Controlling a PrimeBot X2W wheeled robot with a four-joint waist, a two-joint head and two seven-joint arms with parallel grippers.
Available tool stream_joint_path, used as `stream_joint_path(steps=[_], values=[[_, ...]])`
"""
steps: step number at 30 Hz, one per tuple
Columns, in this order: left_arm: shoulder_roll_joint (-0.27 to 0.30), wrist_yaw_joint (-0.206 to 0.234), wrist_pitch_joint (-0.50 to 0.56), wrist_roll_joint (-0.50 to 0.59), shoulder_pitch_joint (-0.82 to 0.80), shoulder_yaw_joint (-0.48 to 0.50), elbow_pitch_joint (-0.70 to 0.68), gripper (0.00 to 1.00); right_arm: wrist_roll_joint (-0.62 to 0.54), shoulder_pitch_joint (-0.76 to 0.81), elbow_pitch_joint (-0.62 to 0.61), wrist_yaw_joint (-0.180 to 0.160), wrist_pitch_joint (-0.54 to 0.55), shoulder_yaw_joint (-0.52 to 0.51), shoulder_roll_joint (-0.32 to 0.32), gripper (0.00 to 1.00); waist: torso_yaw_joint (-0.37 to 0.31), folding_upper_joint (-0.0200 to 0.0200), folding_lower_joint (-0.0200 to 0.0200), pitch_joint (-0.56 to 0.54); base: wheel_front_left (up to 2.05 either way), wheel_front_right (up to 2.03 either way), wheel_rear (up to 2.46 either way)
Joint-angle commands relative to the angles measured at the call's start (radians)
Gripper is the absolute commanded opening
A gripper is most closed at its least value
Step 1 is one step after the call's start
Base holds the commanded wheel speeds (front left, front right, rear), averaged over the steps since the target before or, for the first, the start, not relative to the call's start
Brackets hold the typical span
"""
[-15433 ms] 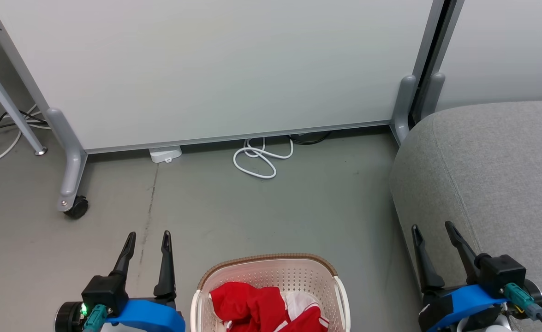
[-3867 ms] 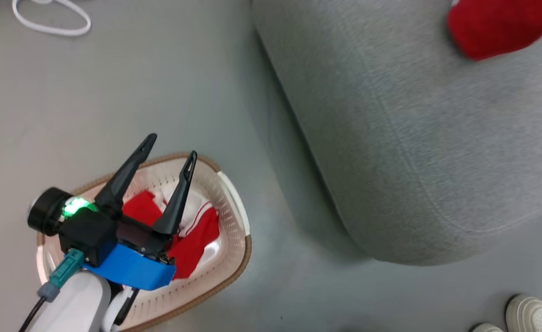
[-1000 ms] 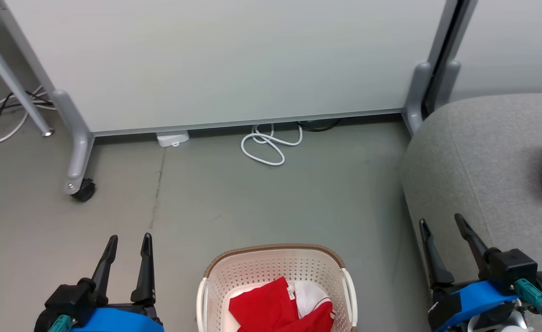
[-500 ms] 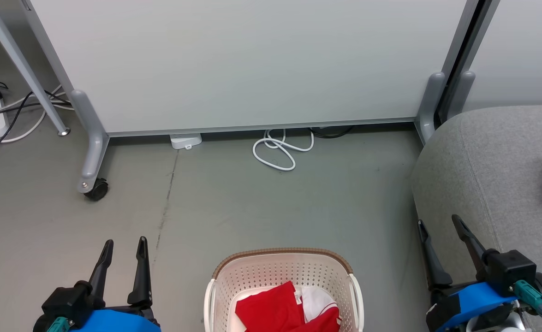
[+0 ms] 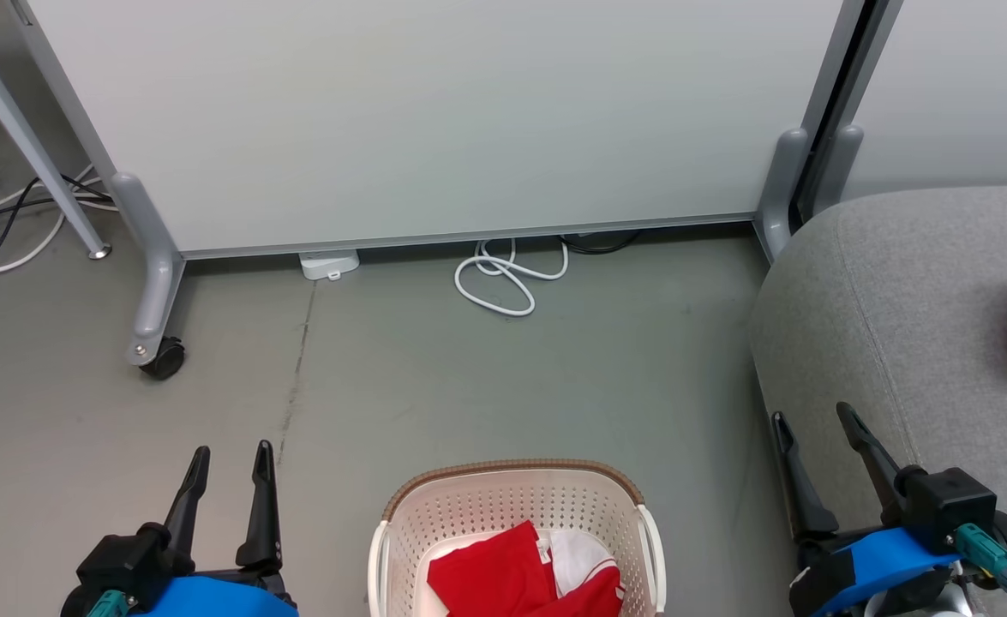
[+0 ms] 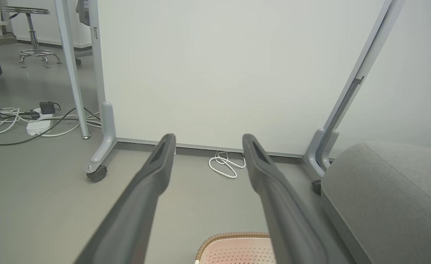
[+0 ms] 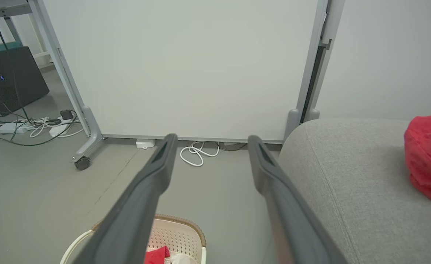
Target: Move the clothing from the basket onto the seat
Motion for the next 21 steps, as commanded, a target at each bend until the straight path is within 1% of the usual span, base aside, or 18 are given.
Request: stream_joint_path(steps=[1,7,12,14,15,21], values=[[0.002,-0.002,-0.003,0.0,0.003,0.0,-0.003,1.0,0.001,0.009,0.0,0.0,-0.003,0.001,-0.001,1.0,-0.003,-0.0001,0.0,0.002,0.0,0.0,0.0],[-0.002,-0.002,-0.003,-0.006,-0.008,-0.009,0.004,1.0,-0.004,-0.017,-0.009,0.0,-0.001,0.022,-0.001,1.0,-0.04,-0.0001,0.0,0.034,0.0,0.0,0.0],[-0.004,-0.002,-0.003,-0.011,-0.044,-0.028,0.025,1.0,-0.005,-0.044,-0.026,0.0,0.003,0.053,-0.001,1.0,-0.095,-0.0001,0.0,0.103,0.0,0.0,0.0],[-0.002,-0.002,-0.003,-0.017,-0.064,-0.038,0.044,1.0,-0.009,-0.062,-0.036,0.0,0.004,0.076,-0.001,1.0,-0.123,-0.0001,0.0,0.145,0.0,0.0,0.0],[0.002,-0.002,-0.003,-0.023,-0.093,-0.058,0.073,1.0,-0.009,-0.079,-0.043,0.0,0.0,0.091,-0.001,1.0,-0.147,-0.0001,0.0,0.185,0.0,0.0,0.0],[0.005,-0.002,-0.003,-0.061,-0.204,-0.124,0.191,1.0,0.008,-0.128,-0.058,0.0,-0.017,0.117,0.0,1.0,-0.218,-0.0001,0.0,0.325,0.0,0.0,0.0]])
